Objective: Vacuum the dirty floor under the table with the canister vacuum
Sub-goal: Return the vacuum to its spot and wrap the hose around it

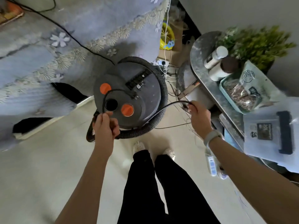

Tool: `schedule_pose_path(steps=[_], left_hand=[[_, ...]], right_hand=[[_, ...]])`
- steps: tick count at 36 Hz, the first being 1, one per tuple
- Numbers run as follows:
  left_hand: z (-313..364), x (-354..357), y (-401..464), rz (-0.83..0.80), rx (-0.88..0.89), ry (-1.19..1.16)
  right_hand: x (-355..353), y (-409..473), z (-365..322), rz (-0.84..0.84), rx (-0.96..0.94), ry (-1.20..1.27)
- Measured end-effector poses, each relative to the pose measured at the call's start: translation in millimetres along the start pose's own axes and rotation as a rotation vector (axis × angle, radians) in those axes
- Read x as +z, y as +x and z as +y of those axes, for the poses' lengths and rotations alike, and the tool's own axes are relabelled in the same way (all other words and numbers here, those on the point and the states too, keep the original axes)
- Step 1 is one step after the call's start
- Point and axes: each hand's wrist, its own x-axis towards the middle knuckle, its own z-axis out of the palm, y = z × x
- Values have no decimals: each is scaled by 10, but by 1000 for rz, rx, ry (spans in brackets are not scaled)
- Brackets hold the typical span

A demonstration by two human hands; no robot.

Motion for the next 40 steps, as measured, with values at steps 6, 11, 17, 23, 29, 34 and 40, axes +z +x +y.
schedule_pose_path(steps=[6, 11, 17, 23, 29, 34, 40], left_hand=[[-114, 334, -172, -28, 20, 27], [-229, 410, -249, 36, 73, 133], [-207, 276, -294, 89, 97, 186], [-198, 127, -348, 64, 110, 201], [-24, -100, -367, 9, 124, 94], [182, -283, -298, 28, 107, 11], [342, -373, -266, -52, 140, 102]], right_hand=[[-284, 270, 105, 89, -114, -98], [-142, 92, -243, 36, -621, -105], [-117, -79, -205, -253, -194, -339], [-26, -373, -330, -646, 149, -35], [170, -540, -959, -914, 124, 248], [304, -547, -1533, -1065, 32, 380], [690, -547, -2205, -1073, 1, 622]])
